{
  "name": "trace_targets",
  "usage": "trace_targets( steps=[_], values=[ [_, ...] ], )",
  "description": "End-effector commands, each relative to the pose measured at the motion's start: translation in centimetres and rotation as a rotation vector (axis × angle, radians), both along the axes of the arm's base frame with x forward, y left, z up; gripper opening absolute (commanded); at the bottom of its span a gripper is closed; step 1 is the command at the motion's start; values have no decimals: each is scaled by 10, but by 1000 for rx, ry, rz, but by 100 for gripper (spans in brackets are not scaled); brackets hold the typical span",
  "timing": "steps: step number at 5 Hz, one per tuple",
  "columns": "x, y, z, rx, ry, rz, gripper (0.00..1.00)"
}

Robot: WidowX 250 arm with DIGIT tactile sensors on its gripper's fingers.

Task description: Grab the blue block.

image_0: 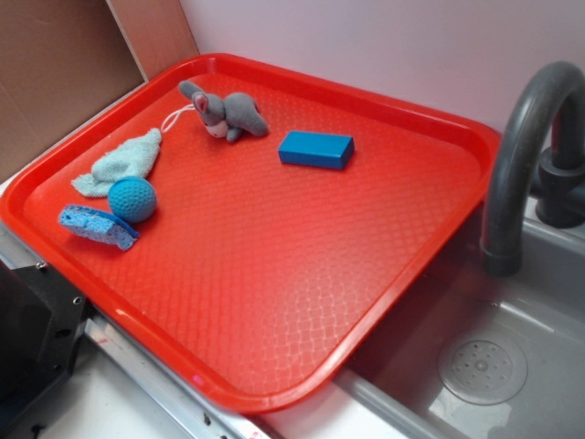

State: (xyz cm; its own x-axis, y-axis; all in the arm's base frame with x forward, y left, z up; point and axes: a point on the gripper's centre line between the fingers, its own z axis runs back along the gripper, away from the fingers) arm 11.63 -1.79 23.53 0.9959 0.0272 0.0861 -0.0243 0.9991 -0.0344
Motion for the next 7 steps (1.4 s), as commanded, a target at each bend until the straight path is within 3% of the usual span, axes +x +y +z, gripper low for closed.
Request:
trace_targets(
  steps=[1, 2, 3, 5, 6, 7],
  values=[
    [0, 0, 0, 0, 0, 0, 100],
    [41, 3, -15, 27, -52, -48, 100],
    [80, 3, -31, 63, -42, -131, 100],
    [152, -24, -64, 170, -128, -586, 100],
    [170, -45, -84, 130, -171, -832, 100],
    [183, -45, -102, 86, -172, -964, 100]
  ],
)
